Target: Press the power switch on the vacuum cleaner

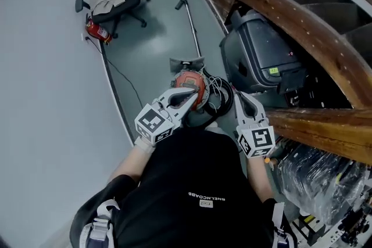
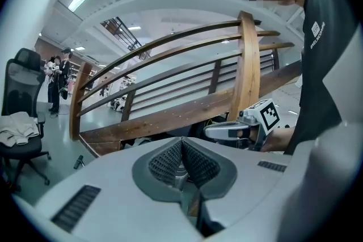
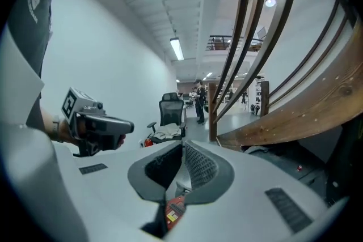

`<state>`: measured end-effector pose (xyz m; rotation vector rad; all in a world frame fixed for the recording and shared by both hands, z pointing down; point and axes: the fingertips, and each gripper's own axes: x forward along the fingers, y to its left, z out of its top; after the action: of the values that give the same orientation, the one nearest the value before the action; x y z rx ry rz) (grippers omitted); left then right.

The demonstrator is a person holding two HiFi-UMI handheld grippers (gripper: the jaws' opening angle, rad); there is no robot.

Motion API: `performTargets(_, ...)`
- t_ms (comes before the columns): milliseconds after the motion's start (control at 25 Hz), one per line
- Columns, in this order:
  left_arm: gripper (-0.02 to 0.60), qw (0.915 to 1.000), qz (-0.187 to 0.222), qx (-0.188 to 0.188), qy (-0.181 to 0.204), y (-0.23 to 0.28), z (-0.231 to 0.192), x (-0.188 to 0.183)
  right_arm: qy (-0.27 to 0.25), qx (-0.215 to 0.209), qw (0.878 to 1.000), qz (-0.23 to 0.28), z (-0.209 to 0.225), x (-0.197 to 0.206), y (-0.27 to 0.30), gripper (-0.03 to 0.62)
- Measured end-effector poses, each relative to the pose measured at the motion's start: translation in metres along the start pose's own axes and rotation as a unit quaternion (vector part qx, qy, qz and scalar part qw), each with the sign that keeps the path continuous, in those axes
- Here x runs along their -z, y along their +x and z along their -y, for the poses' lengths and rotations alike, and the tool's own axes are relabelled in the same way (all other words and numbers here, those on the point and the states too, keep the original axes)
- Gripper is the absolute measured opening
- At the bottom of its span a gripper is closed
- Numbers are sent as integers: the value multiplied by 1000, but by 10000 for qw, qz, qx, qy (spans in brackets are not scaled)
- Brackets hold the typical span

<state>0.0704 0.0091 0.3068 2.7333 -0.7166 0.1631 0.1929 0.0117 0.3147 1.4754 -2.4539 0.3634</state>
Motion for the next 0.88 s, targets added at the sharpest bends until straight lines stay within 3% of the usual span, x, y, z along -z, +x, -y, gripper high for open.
performTargets(440,15,9981,298,432,325,54,33,-46,288,437,9916,1184,46,-55,-86,35)
performTargets(880,15,9971,293,522,477,69,37,-54,478,538,9880,1370,64,-55,-91,35)
